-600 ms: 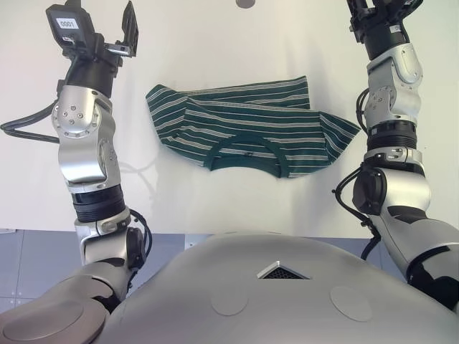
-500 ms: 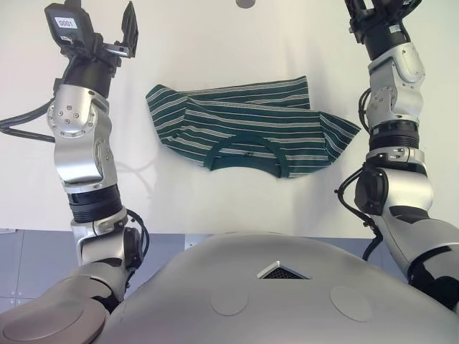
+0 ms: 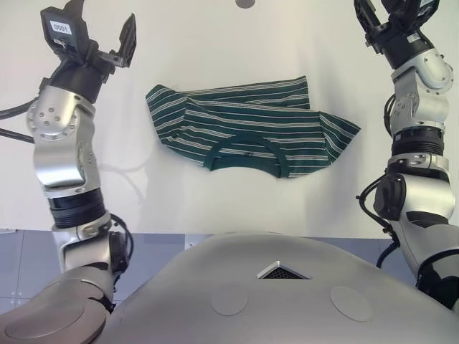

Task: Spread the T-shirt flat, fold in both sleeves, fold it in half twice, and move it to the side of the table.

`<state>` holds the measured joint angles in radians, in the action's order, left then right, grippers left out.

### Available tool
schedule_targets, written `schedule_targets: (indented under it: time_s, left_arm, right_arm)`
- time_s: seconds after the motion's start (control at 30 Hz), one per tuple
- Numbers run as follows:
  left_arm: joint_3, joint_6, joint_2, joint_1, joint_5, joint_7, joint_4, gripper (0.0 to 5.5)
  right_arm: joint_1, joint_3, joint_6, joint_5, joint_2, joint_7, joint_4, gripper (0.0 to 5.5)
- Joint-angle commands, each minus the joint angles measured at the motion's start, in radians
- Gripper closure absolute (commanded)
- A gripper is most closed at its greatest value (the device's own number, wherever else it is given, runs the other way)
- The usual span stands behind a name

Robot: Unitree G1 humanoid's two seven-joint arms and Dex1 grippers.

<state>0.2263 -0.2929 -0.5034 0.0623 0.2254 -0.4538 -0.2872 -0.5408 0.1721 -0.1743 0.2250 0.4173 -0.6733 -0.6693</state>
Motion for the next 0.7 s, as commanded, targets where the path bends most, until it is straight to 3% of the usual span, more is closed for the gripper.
schedule_targets:
  time_s: [0.03,0.13,0.27,0.4,0.53,0.7]
  left_arm:
    - [0.051,-0.026,-0.127,-0.092,0.093,-0.185,-0.059,1.23]
    - [0.088,-0.009,-0.160,-0.090,0.088,-0.198,-0.014,1.23]
    - [0.193,0.046,-0.012,0.019,0.131,0.011,0.042,1.23]
    - [0.146,0.062,-0.007,-0.054,0.142,-0.049,-0.012,1.23]
    - [0.214,0.062,-0.004,0.004,0.162,0.014,0.039,1.23]
    - [0.151,0.095,-0.019,-0.030,0.099,-0.011,0.052,1.23]
  right_arm:
    - [0.035,-0.020,0.033,0.009,0.064,-0.108,0.057,3.02]
    - [0.035,0.012,0.067,0.052,0.076,-0.124,0.077,3.02]
    - [0.006,0.062,0.079,0.087,0.048,-0.059,0.044,3.02]
    - [0.020,0.038,0.088,0.069,0.064,-0.088,0.045,3.02]
    - [-0.022,0.067,0.090,0.083,0.063,-0.048,0.014,3.02]
    - [0.010,0.057,0.068,0.068,0.060,-0.042,0.027,3.02]
